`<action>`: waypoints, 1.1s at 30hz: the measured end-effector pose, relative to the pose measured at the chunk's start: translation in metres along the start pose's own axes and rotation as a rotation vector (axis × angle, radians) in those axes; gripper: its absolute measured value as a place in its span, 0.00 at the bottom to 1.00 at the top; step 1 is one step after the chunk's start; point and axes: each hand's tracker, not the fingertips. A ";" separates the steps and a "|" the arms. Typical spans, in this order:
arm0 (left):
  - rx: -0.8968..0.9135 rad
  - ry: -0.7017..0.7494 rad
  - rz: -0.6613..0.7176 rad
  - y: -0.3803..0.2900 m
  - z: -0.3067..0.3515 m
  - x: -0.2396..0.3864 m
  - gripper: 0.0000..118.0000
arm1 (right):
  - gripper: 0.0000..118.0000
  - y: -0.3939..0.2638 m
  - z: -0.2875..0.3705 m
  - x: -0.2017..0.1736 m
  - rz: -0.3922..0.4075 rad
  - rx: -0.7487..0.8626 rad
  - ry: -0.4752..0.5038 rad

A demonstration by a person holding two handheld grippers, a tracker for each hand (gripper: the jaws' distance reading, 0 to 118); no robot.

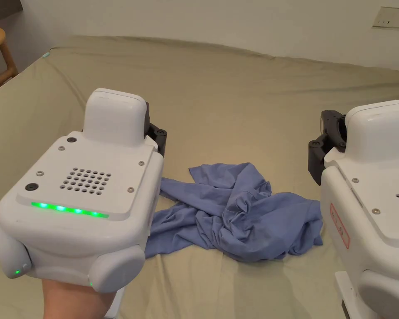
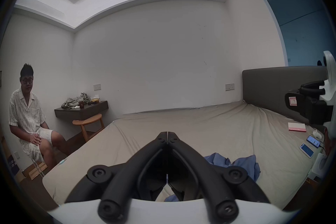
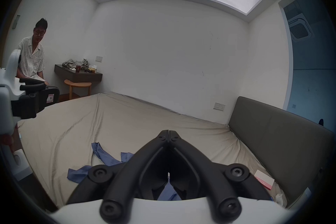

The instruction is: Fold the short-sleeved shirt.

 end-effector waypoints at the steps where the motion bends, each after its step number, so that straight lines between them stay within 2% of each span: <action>1: 0.001 0.000 -0.002 0.000 -0.001 0.001 0.00 | 0.00 -0.001 -0.001 0.000 0.000 -0.003 0.001; 10: -0.069 -0.018 -0.030 -0.014 -0.022 0.001 0.00 | 0.00 -0.015 -0.013 0.002 -0.017 -0.030 0.010; 14: -0.252 -0.023 -0.023 -0.055 -0.048 -0.009 0.00 | 0.00 -0.027 -0.022 0.004 -0.004 -0.060 0.013; 17: -0.473 -0.044 0.041 -0.112 -0.071 -0.023 0.00 | 0.00 -0.038 -0.029 0.008 -0.017 -0.087 0.010; 20: -0.671 -0.033 0.033 -0.179 -0.090 -0.032 0.00 | 0.00 -0.051 -0.035 0.013 -0.029 -0.124 0.005; 21: -0.697 -0.024 0.050 -0.199 -0.095 -0.035 0.06 | 0.00 -0.056 -0.037 0.014 -0.031 -0.140 0.004; 23: -0.771 -0.028 0.097 -0.224 -0.104 -0.040 0.66 | 0.00 -0.064 -0.040 0.016 -0.034 -0.166 0.002; 24: -0.821 -0.014 0.133 -0.236 -0.111 -0.043 0.87 | 0.00 -0.068 -0.042 0.017 -0.034 -0.181 0.001; 25: -0.851 -0.006 0.152 -0.247 -0.118 -0.045 0.92 | 0.00 -0.072 -0.043 0.017 -0.033 -0.194 0.002; 28: -0.830 0.036 0.120 -0.264 -0.130 -0.048 0.92 | 0.00 -0.082 -0.045 0.020 -0.024 -0.224 -0.003; 33: -0.855 -0.015 0.108 -0.279 -0.139 -0.045 0.90 | 0.00 -0.091 -0.048 0.025 -0.013 -0.258 -0.011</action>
